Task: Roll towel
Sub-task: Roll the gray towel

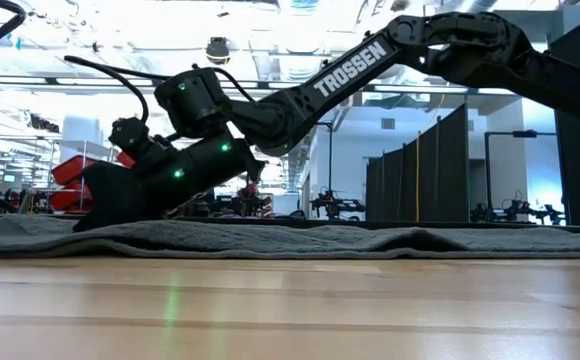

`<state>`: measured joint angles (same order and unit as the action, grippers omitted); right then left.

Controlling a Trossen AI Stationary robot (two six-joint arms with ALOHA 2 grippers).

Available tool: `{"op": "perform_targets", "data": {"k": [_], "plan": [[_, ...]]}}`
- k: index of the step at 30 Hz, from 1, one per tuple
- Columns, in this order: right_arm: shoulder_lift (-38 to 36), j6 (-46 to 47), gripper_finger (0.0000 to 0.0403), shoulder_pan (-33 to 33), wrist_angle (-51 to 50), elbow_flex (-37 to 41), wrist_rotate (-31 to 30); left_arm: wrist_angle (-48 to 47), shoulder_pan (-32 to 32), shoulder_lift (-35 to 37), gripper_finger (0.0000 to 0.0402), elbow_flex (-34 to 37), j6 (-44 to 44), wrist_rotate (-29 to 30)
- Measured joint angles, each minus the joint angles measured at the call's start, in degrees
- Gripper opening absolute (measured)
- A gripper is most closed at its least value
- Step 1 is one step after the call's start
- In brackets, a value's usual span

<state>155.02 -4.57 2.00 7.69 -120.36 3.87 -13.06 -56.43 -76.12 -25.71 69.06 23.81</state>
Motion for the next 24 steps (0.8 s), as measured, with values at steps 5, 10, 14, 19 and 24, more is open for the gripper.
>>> {"op": "perform_targets", "data": {"k": [5, 10, 14, 19, 24], "plan": [[0.0, 0.0, 0.0, 0.4, 0.1, 0.0, -1.1, 0.0, -0.1, 0.0, 0.0114, 0.0, 0.3, 0.0], [0.0, 0.1, 0.0, 0.7, -0.3, 0.0, -1.2, 0.0, -0.2, 0.0, 0.0114, 0.0, 0.6, 0.0], [0.0, 0.5, 0.0, 1.1, -0.4, 0.0, -1.1, 0.0, -0.2, 0.0, 0.0114, 0.0, 0.6, 0.0], [0.0, 0.6, 0.0, 1.2, -0.4, 0.0, -1.1, 0.0, -0.2, 0.0, 0.0114, 0.0, 0.6, 0.0], [0.0, 1.4, 0.0, 1.4, -0.4, 0.0, -3.6, -0.1, -0.2, 0.0, 0.0114, 0.0, 0.6, 0.0]]}}
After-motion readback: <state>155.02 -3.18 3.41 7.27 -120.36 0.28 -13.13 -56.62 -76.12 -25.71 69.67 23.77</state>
